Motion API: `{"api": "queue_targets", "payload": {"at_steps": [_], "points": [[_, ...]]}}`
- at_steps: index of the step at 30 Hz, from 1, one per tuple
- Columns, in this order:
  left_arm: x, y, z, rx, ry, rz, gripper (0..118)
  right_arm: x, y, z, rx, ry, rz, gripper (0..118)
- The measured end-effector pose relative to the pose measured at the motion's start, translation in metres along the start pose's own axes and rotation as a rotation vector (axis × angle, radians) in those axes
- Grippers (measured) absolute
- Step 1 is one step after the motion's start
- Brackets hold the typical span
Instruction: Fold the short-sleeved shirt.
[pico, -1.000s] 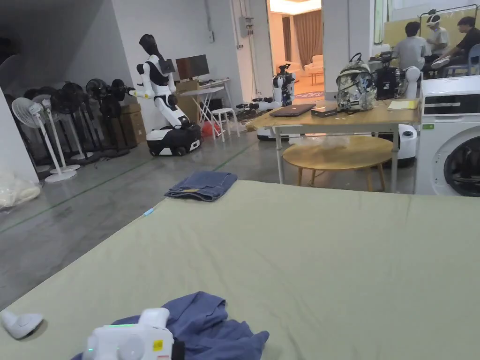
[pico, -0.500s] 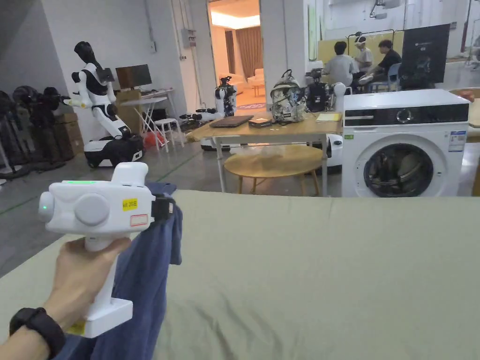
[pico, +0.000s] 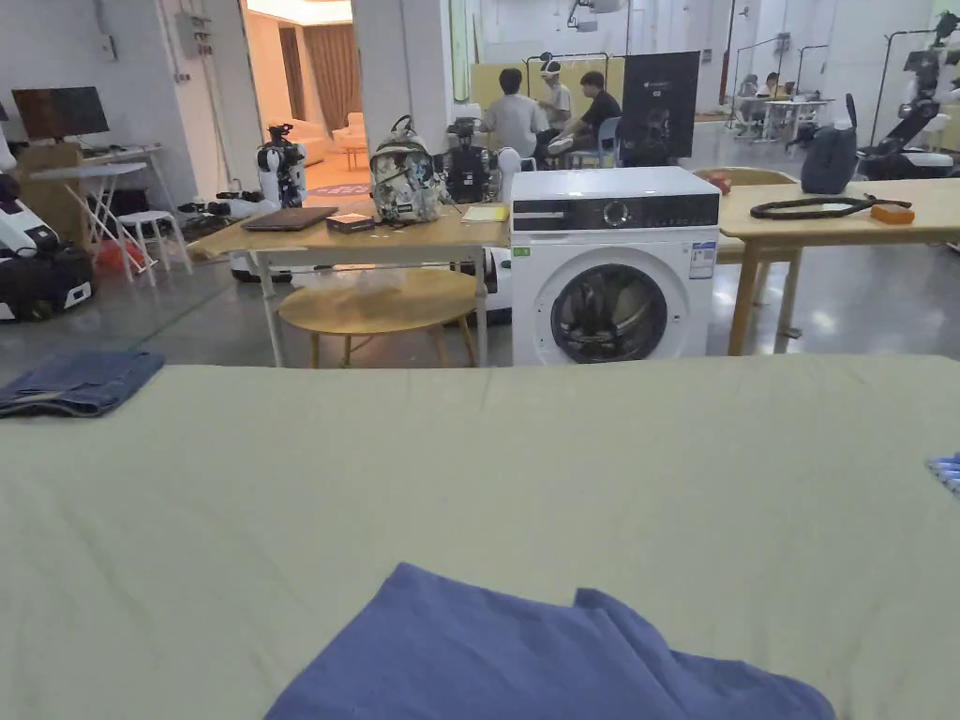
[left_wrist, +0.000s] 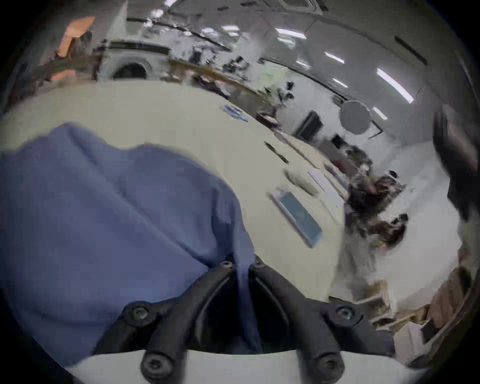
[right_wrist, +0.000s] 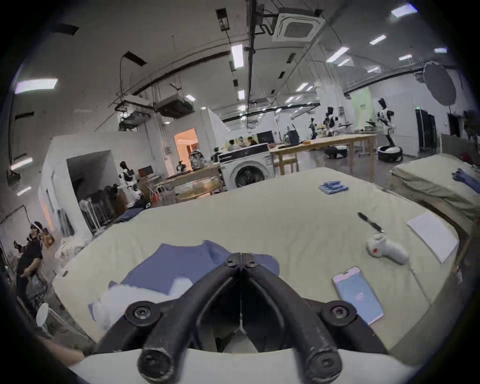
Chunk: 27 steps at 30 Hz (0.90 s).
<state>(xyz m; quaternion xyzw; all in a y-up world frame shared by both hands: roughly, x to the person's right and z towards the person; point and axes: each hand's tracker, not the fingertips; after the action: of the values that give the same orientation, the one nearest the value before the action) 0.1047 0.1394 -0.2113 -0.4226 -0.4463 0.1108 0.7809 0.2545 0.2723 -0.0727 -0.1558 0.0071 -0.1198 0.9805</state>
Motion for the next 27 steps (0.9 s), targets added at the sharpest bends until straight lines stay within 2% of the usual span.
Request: {"api": "queue_targets", "payload": {"at_steps": [1,2,3,4,6,8,9,14,15,16,17,20,24,27], "points": [[0.01,-0.01,-0.001,-0.001,-0.024,0.02,1,0.002,-0.001,0.003,0.0,-0.015,0.007,0],[0.018,-0.017,-0.004,0.008,-0.009,0.022,12,0.005,-0.001,0.005,-0.004,-0.016,0.006,0],[0.023,-0.023,-0.004,0.018,-0.008,0.02,30,0.008,-0.002,0.006,-0.009,-0.014,0.004,0],[0.026,-0.023,0.002,0.03,-0.013,0.027,41,0.01,-0.003,0.007,-0.009,-0.019,0.002,0],[0.03,-0.018,0.029,0.074,-0.018,0.002,45,0.014,-0.003,0.01,-0.012,-0.021,-0.005,0],[0.031,-0.006,0.07,0.167,0.013,-0.078,64,0.016,-0.003,0.014,-0.017,-0.012,-0.01,0],[0.028,-0.002,0.095,0.218,0.04,-0.118,64,0.015,-0.003,0.015,-0.02,-0.009,-0.004,0],[0.016,0.013,0.219,0.49,0.24,-0.192,63,0.008,-0.001,0.017,-0.031,0.006,0.017,0],[0.018,0.011,0.242,0.552,0.318,-0.212,55,0.007,-0.001,0.016,-0.034,0.02,0.015,0],[0.021,0.008,0.263,0.594,0.382,-0.233,35,0.004,-0.002,0.015,-0.032,0.023,0.017,0],[0.023,0.003,0.278,0.619,0.415,-0.253,0,0.001,-0.003,0.015,-0.03,0.026,0.022,0],[0.027,-0.015,0.319,0.66,0.515,-0.303,0,-0.008,-0.006,0.012,-0.03,0.011,0.051,0],[0.026,-0.031,0.349,0.633,0.62,-0.241,0,-0.019,-0.009,0.016,0.003,0.021,0.071,0],[0.012,-0.021,0.349,0.604,0.634,-0.213,0,-0.024,-0.008,0.014,0.005,0.052,0.075,0]]}}
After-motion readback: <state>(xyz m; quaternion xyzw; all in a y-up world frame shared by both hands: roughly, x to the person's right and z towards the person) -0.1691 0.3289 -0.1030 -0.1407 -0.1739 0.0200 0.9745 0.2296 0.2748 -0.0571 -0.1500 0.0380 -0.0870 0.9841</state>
